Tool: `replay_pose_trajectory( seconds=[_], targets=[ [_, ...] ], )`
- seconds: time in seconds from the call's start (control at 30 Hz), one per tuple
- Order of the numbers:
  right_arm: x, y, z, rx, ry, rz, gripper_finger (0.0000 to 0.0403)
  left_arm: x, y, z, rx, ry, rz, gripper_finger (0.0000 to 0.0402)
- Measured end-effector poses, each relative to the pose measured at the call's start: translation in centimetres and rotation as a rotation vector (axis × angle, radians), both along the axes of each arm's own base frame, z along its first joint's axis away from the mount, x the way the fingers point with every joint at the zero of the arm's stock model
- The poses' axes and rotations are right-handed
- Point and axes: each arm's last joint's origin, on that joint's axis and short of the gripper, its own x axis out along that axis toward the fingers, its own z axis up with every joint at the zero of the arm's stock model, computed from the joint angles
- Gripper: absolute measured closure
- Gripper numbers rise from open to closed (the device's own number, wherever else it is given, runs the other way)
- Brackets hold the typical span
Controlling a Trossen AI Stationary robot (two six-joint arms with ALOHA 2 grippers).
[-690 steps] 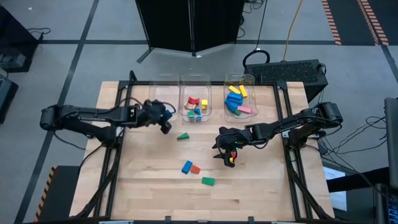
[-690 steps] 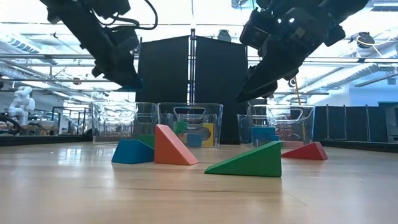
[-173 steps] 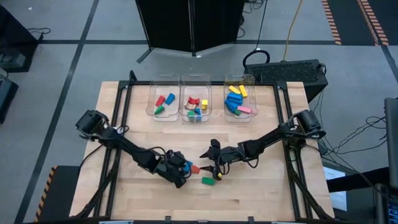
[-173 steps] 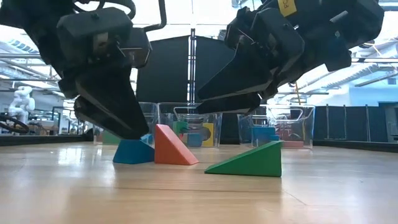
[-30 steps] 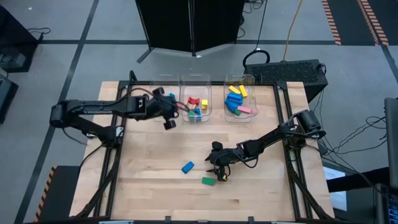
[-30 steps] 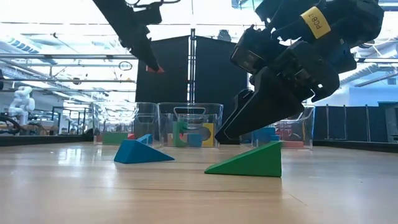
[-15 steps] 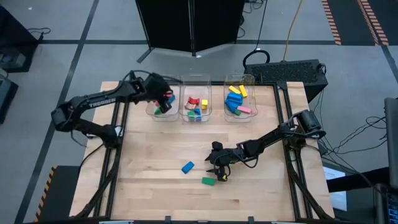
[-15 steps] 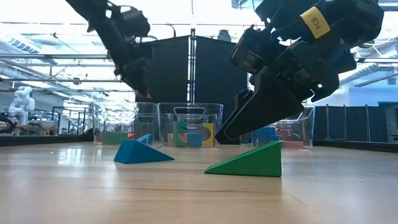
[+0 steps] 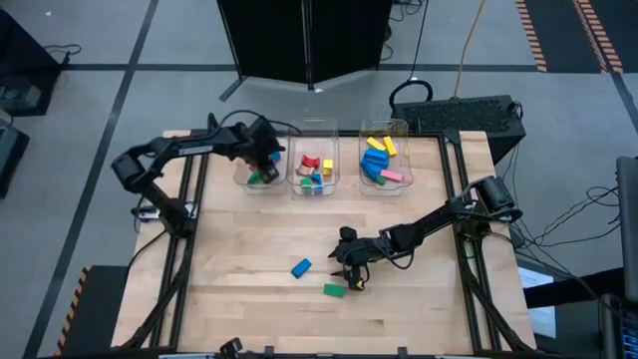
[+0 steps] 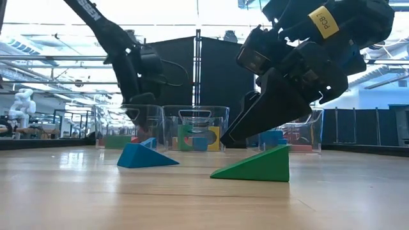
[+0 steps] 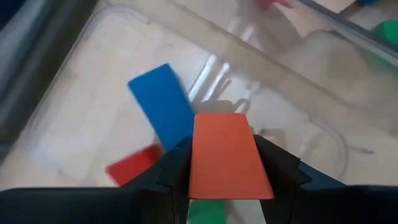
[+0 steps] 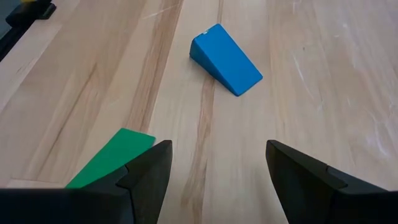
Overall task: Sort blocks by size
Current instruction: Put the orange triangular block into the left transparent bin, then put the blue triangular block into the left transparent bin
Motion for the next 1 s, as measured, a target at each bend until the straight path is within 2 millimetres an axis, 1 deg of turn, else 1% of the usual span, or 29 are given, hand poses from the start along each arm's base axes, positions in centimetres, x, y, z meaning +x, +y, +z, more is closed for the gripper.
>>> replay_pose_trajectory(
  seconds=[0.13,0.5,0.6,0.8,0.87,1.0],
  targets=[
    [-0.1,0.0,-0.1,-0.002,0.009,0.000,0.0154,0.4,0.2,-0.8,-0.027,-0.019,-0.023,0.0265],
    [-0.1,0.0,-0.1,-0.003,0.013,0.000,0.0154,0.6,0.3,-0.8,-0.021,-0.032,-0.026,0.0260],
    [-0.1,0.0,-0.1,-0.003,0.013,0.000,0.0154,0.6,0.3,-0.8,-0.021,-0.032,-0.026,0.0236],
    [-0.1,0.0,-0.1,-0.003,0.013,0.000,0.0154,0.6,0.3,-0.8,-0.018,-0.030,-0.024,0.0169],
    [-0.1,0.0,-0.1,-0.003,0.013,0.000,0.0154,0.5,0.4,-0.7,-0.009,-0.007,0.010,0.0158],
    [-0.1,0.0,-0.1,-0.004,0.013,0.001,0.0154,0.5,0.5,0.3,-0.011,0.038,0.056,0.0154]
  ],
)
